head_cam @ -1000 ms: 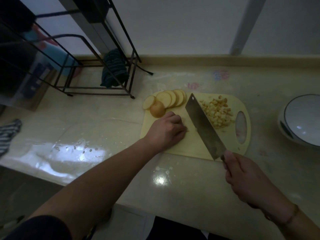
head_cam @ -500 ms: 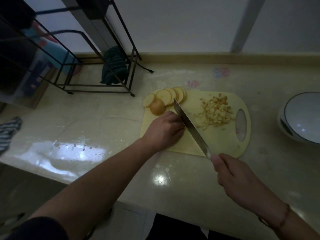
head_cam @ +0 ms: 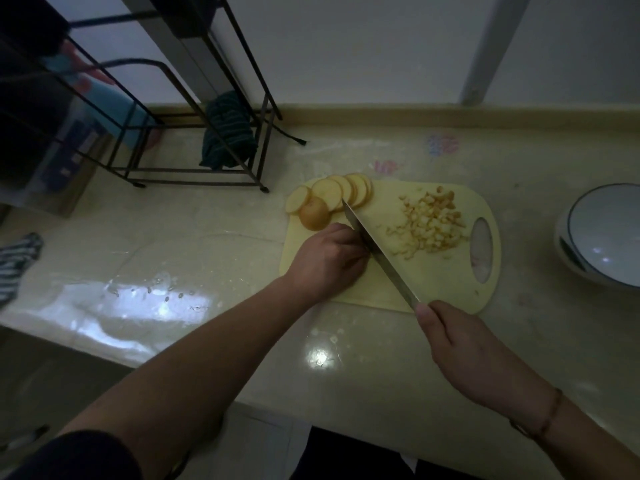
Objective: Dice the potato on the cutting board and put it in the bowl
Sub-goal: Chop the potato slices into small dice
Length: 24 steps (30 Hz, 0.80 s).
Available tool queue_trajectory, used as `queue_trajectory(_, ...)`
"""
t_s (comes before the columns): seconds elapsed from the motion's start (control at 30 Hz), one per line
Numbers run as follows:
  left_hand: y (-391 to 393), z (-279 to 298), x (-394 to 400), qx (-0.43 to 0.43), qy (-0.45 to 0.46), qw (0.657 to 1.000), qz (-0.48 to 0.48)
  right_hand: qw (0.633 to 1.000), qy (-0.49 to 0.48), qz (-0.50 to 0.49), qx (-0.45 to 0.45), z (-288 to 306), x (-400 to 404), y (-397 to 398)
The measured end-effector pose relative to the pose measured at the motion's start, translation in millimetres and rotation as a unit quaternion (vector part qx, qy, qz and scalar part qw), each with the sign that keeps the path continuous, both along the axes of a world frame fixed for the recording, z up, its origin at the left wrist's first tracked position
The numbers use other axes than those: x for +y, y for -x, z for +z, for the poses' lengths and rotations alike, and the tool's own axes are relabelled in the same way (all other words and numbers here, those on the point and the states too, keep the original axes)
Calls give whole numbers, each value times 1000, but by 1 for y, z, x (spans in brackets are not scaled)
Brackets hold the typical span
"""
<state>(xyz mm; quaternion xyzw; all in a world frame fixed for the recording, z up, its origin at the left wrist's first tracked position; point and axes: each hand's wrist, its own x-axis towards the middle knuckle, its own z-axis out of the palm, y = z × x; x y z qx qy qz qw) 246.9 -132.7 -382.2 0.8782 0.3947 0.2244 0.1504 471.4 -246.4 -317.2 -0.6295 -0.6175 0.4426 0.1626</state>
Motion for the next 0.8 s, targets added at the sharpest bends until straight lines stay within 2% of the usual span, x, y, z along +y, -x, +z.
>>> queue_trajectory(0.57,-3,1,-3,-46,-9,999,18,1000,13,-5,2,2,10,-7)
queue_trajectory(0.8,-3,3,-4,-33,7,999,20,994,78,-48,52,5,-1,-14)
